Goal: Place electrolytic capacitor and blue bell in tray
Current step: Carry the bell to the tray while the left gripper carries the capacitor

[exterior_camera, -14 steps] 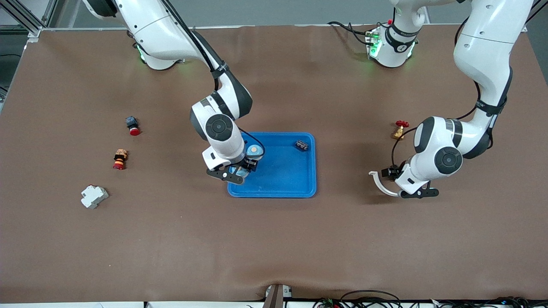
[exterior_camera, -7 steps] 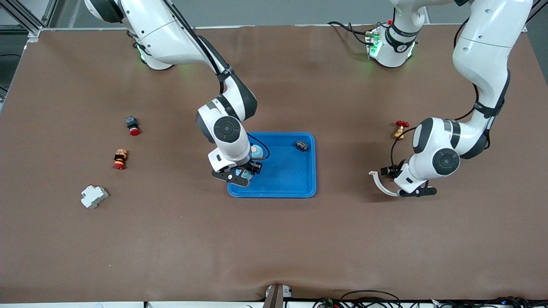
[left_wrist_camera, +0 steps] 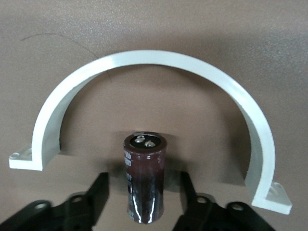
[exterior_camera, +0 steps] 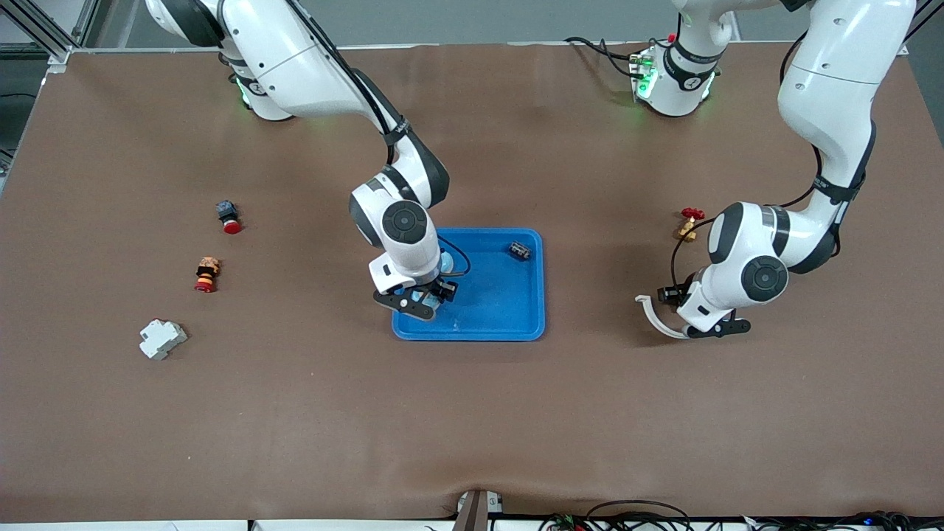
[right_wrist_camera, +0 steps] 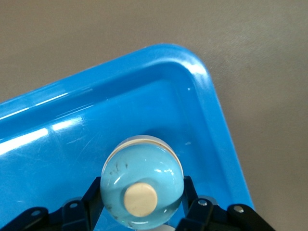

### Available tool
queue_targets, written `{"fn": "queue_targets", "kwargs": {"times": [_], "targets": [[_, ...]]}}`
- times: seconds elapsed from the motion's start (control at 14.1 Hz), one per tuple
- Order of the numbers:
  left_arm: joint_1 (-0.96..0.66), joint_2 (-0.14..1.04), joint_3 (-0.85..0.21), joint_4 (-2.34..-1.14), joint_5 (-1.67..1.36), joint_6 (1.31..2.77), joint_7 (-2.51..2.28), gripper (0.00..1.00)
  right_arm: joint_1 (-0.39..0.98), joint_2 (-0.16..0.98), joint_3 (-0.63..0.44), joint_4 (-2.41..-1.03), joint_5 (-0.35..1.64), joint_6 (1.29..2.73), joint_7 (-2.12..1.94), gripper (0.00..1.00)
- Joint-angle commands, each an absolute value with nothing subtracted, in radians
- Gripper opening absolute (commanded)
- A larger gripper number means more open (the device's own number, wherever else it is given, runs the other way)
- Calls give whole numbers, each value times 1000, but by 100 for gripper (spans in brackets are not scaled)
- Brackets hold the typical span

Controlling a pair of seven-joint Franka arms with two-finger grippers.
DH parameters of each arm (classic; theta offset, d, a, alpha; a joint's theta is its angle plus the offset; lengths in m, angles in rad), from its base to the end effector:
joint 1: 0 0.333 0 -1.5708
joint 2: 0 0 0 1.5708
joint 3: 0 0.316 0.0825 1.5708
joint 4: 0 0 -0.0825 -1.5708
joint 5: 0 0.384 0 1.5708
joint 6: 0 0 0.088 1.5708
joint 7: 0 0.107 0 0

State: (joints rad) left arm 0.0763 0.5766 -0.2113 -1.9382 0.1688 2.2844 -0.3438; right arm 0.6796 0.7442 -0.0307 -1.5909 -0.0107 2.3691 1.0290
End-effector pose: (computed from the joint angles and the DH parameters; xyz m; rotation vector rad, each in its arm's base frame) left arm 0.5921 -0.0749 0.1729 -3.0732 -0.1619 0.3189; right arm 0.5566 0.4256 0.1996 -3.0824 0.5674 -0.0688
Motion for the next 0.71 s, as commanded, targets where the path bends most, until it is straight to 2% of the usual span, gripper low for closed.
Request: {"fn": "queue_targets", "kwargs": {"times": [0.0,0.14,0.5,0.64], "targets": [[83,569,-216,-1940,172,2279,-364,19,701,772,-38,-1565,-38,2382,1084,0],[83,568,-216,-1936,172,2278,-385,2,706,776,-38,-1565,-38,2394,1091,0],[81,563,-218,-1910,172,2278,-413,0,709,792,-40,-1566,-51,2414,1111,0],[74,554,-224,-1861,169,2213,-431,0,710,793,-40,-1566,-58,2414,1126,0]]}}
